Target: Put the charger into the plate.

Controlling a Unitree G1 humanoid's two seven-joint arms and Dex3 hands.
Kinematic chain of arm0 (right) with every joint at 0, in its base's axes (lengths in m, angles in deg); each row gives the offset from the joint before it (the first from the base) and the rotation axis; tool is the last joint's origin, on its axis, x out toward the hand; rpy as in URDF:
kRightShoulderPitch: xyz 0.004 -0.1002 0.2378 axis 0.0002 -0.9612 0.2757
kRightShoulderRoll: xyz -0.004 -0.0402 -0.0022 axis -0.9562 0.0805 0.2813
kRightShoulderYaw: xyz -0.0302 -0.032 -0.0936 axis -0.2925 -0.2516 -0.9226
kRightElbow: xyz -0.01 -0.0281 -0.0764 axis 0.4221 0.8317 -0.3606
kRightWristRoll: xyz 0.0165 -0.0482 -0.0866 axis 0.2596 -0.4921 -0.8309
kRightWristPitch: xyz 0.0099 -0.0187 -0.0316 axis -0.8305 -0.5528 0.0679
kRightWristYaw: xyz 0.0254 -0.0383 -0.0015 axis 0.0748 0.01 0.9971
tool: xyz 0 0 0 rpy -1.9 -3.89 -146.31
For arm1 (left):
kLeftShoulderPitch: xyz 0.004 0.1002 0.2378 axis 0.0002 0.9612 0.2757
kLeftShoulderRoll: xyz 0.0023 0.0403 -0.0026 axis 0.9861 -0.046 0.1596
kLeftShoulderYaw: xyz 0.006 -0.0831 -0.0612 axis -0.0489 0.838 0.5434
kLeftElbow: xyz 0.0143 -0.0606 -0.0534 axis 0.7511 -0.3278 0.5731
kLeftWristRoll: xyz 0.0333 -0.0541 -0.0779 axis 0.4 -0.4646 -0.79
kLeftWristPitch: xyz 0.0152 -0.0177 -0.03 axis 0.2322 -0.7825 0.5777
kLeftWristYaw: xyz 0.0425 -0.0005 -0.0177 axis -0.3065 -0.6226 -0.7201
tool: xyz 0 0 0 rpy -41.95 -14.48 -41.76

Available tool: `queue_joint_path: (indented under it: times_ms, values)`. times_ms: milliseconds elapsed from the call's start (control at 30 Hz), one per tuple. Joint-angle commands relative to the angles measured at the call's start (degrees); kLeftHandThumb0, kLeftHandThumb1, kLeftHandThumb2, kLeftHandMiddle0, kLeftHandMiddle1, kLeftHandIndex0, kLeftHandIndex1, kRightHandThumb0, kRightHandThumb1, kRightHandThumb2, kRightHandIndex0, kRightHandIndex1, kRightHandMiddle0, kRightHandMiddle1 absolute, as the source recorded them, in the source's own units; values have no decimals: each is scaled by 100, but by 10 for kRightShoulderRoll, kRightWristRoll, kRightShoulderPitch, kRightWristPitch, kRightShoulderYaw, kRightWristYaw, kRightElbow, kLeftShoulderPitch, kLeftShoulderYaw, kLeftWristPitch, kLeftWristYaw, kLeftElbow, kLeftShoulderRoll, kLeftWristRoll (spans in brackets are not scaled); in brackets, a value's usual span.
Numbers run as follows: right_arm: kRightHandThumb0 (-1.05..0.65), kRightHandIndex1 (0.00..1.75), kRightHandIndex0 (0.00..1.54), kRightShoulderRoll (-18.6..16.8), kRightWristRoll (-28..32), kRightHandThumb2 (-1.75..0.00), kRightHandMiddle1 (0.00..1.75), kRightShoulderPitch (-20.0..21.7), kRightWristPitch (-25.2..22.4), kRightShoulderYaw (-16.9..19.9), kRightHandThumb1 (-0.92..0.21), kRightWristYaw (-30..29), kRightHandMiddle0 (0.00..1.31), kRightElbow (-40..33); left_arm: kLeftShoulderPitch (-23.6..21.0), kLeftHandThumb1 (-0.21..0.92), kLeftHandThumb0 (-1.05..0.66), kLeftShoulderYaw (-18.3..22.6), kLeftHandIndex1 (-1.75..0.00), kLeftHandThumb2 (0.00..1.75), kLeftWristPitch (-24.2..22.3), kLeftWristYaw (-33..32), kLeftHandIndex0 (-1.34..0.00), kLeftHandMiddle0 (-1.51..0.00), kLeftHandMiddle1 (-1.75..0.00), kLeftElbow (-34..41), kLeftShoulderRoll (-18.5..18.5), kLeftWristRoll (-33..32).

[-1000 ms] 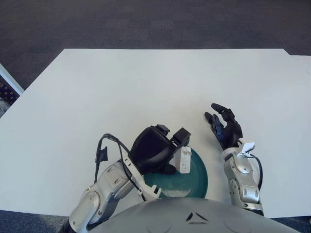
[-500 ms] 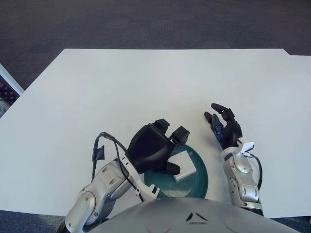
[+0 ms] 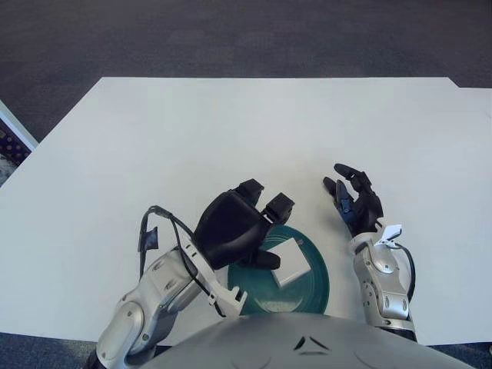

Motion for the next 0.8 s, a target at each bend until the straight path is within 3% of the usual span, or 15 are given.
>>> queue_joint_path:
  times_ms: [0,200,333,467,500,533,600,700,767]
  values:
    - [-50,2,62,1,-1,-48,92,9,5,2,-92,1,15,4,-10,92,-104,15,-146,70,-10,18,-15,-31,-150,11,-2,-9]
    - [-51,2,62,0,3,-48,93,12,4,4,-92,2,17,11,-13,92,-105,41,-137,65,-46,20,-10,-28,-110,7,-27,-42]
    - [-50,2,62,-2,4,-49,96,12,4,2,-92,1,16,12,-9,92,-105,66,-122,61,-85,-5,-7,-28,-88,-25,-64,-111]
    - [-49,2,62,-8,6,-48,97,7,2,-2,-92,1,16,3,24,92,-105,90,-103,60,-238,-22,-6,-31,-56,-43,-235,-327]
    - [-49,2,62,-8,7,-48,97,5,2,-3,-92,1,16,0,19,92,-105,120,-102,60,-266,-31,-7,-32,-54,-65,-274,-393]
    - [-49,2,62,-9,7,-48,97,4,2,-3,-92,1,15,-1,16,92,-104,141,-99,61,-286,-35,-9,-34,-50,-79,-299,-438]
    - [-50,1,61,-8,8,-48,97,0,1,-4,-92,3,15,-6,-18,92,-101,224,-96,62,-279,-50,-12,-36,-45,-173,-338,-558]
    - [-50,1,60,-7,8,-48,96,-6,3,-5,-92,6,13,-14,29,92,-98,253,-92,64,-353,-117,-15,-38,-41,-111,-469,-656]
    - [-50,1,59,-6,9,-48,92,-10,5,-6,-92,8,13,-17,51,92,-96,275,-89,67,-363,-142,-16,-41,-38,-97,-501,-701]
